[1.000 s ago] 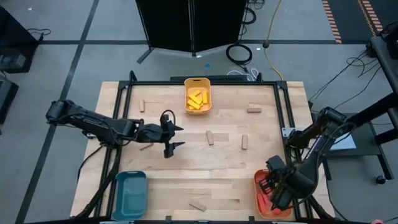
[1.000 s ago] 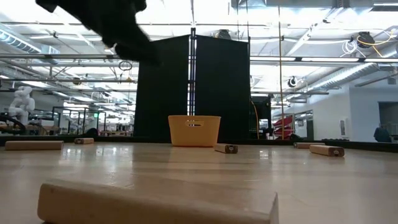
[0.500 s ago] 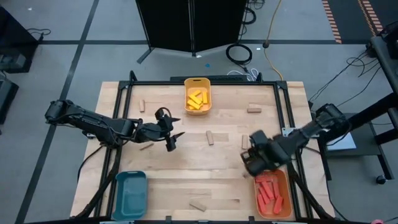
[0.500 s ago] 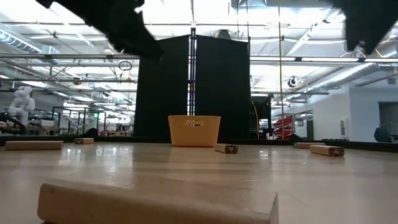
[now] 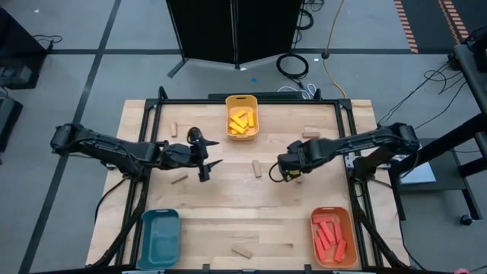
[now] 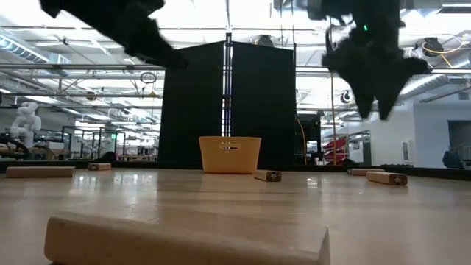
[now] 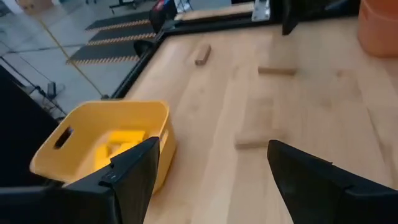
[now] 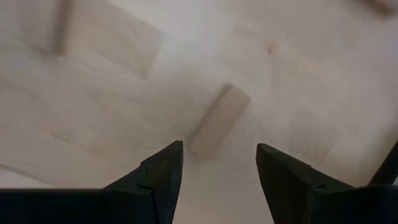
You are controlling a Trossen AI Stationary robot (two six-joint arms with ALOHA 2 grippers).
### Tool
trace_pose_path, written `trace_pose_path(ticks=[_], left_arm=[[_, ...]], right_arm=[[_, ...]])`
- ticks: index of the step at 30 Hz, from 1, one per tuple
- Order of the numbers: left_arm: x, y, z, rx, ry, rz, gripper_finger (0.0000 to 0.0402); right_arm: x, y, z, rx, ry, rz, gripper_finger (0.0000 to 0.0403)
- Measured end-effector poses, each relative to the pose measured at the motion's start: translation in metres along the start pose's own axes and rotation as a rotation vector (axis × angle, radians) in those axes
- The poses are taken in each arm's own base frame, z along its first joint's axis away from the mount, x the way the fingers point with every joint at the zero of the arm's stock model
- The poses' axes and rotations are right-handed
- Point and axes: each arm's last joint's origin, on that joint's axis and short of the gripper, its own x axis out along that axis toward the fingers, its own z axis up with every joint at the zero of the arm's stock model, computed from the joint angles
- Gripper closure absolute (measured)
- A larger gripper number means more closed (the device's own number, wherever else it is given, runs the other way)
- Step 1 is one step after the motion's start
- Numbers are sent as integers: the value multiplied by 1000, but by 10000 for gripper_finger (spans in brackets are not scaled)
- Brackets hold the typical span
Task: Sort blocks
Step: Put the brown block into the blue bin
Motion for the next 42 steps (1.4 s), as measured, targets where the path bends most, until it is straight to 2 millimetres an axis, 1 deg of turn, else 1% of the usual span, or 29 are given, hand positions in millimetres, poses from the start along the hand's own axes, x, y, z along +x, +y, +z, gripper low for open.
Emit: trace_pose_path(ticks=[2, 6, 8, 10, 12, 16, 24, 34, 38, 42], left_arm=[[-10, 4, -8, 14, 24, 6, 107], [-28, 13, -14, -18, -45, 32, 107], [-34, 16, -17, -30, -68, 38, 107], [-39, 18, -19, -43, -88, 41, 107], [-42, 20, -19, -72, -123, 42, 107], [-42, 20, -21, -77, -122, 37, 107], [-43, 20, -20, -86, -135, 33, 107], [-43, 20, -20, -89, -139, 32, 107], [-43, 20, -20, -89, -139, 32, 107], [-43, 20, -20, -89, -139, 32, 107]], right_arm=[[13, -5, 0, 14, 45, -14, 220], [41, -10, -1, 1, 102, 30, 220], [52, -12, 0, 53, 98, 43, 220], [59, -15, 1, 103, 97, 49, 220], [63, -16, 2, 117, 88, 54, 220], [71, -18, 5, 157, 72, 83, 220], [85, -24, 2, 193, 71, 77, 220], [93, -23, 1, 166, 36, 120, 220], [96, -26, -1, 170, 48, 109, 236], [100, -29, -4, 159, 60, 108, 272]])
